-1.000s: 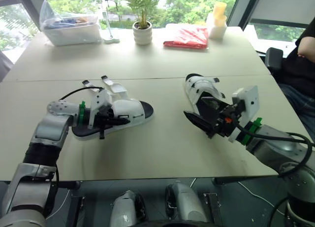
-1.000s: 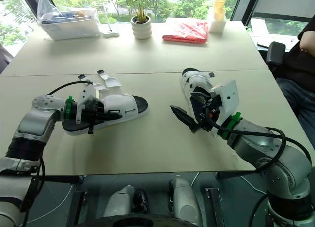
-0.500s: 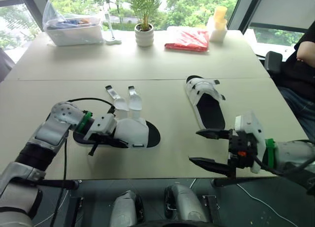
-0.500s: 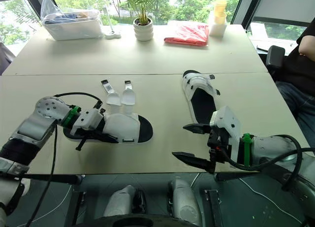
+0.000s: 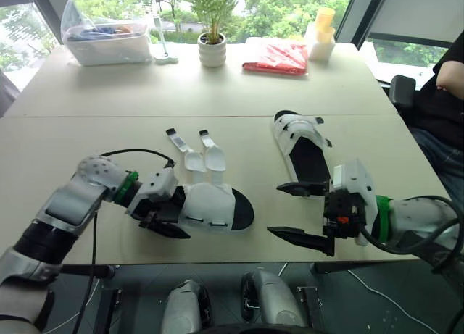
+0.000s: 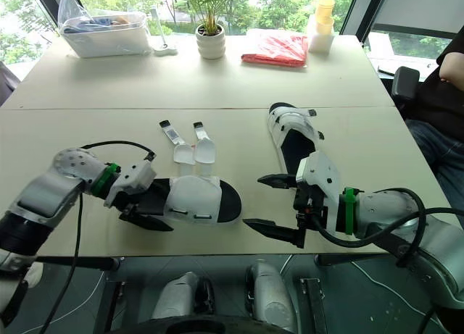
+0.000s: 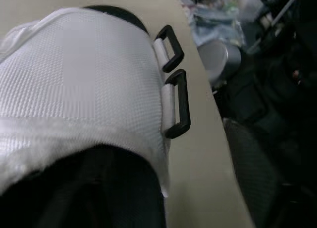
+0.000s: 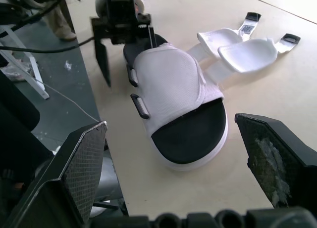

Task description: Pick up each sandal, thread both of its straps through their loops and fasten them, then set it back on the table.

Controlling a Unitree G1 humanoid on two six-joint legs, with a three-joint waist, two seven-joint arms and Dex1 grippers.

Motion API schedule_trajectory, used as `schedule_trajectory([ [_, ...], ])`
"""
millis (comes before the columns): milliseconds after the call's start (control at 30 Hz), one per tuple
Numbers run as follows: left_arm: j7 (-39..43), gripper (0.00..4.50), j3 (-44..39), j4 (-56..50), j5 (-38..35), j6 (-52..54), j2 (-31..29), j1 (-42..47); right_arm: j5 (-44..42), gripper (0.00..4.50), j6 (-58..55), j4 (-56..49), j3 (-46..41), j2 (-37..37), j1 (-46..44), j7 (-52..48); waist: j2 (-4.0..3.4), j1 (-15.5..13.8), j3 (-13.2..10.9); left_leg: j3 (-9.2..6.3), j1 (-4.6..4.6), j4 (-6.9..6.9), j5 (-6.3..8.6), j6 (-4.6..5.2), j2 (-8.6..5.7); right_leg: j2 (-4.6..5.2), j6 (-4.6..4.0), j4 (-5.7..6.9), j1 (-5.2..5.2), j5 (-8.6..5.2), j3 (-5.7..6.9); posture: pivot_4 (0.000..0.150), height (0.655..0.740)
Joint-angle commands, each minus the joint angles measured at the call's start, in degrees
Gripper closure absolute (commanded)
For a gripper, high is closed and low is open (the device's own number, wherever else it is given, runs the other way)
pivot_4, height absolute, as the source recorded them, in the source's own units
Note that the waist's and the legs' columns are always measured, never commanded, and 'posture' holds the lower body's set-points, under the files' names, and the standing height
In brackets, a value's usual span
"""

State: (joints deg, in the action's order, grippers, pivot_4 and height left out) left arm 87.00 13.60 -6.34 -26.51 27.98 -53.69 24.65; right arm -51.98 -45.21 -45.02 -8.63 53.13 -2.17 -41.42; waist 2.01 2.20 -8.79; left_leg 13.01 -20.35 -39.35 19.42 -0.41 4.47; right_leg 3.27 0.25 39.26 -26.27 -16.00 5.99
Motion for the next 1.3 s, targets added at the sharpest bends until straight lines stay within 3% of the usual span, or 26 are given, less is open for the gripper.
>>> schedule_trajectory([
  [33,-2.1,0.03,-6.6,-4.6,-8.0,11.4,-2.5,-0.9,0.9,0.0,1.3,-0.3,-0.1,-0.9,0.4,0.2,-0.01,0.0,0.0,-0.03,0.0,-0.01,0.0,0.0,0.0,0.0,0.0,0.0,0.01,0.0,0.02,0.15,0.7241],
  [200,-5.1,0.03,-10.3,-1.1,-11.7,19.8,-2.3,2.3,1.5,0.0,1.3,-0.5,-0.2,-1.6,1.4,0.6,-0.01,-0.3,0.0,-0.1,-0.02,-0.04,0.0,0.0,-0.01,0.02,0.0,0.0,0.07,0.0,0.1,0.15,0.7241],
  [333,-4.2,0.03,-11.1,3.0,-9.9,16.4,-2.1,4.3,2.7,0.0,1.4,1.1,1.3,-2.5,1.0,0.9,-0.01,-0.4,0.0,-0.16,-0.07,-0.13,0.0,0.0,-0.01,0.02,0.0,0.0,0.08,0.0,0.17,0.15,0.7241],
  [433,-1.9,0.0,-10.6,6.6,-8.2,13.7,-2.6,6.2,8.5,0.84,1.9,4.9,9.1,-6.0,-3.0,2.4,0.02,-0.1,0.0,-0.17,-0.05,-0.14,0.0,-0.01,-0.01,0.01,0.0,0.01,0.11,0.0,0.21,0.15,0.7241],
  [567,-1.6,0.0,-10.6,13.6,-7.2,14.4,-1.7,10.2,16.5,2.86,3.6,10.0,18.1,-11.0,-7.8,3.6,0.0,0.0,0.0,-0.21,-0.12,-0.22,-0.02,-0.03,-0.01,0.01,-0.01,0.07,0.08,0.0,0.26,0.15,0.7241],
  [667,-8.5,0.0,-8.3,23.1,-0.7,12.7,1.9,14.0,22.8,4.38,5.6,17.1,24.4,-15.7,-12.0,4.2,0.0,0.0,0.0,-0.23,-0.14,-0.3,-0.02,-0.03,-0.01,0.01,-0.01,0.11,0.09,0.0,0.3,0.15,0.7241],
  [833,-16.2,0.0,-7.9,31.5,1.8,21.2,8.1,19.8,27.7,4.46,6.4,22.7,28.1,-17.0,-13.9,2.0,0.02,-0.3,0.0,-0.32,-0.37,-0.5,0.01,0.01,-0.01,0.03,0.0,0.16,0.03,0.0,0.4,0.15,0.7241],
  [1167,-20.5,0.0,-11.9,40.5,-1.4,40.6,13.9,27.7,34.2,4.46,10.7,25.3,29.6,-16.9,-14.6,-2.0,0.06,0.1,0.1,-0.63,-0.74,-0.75,0.01,0.02,0.01,0.07,0.0,0.24,-0.1,0.0,0.7,0.15,0.7241],
  [1300,-24.9,0.0,-14.5,44.7,-1.2,43.4,16.3,30.0,34.7,4.46,12.3,24.7,28.9,-16.7,-15.0,-3.6,0.06,0.1,0.1,-0.66,-0.73,-0.75,0.0,0.01,0.01,0.09,0.0,0.29,-0.1,0.0,0.72,0.15,0.7241],
])
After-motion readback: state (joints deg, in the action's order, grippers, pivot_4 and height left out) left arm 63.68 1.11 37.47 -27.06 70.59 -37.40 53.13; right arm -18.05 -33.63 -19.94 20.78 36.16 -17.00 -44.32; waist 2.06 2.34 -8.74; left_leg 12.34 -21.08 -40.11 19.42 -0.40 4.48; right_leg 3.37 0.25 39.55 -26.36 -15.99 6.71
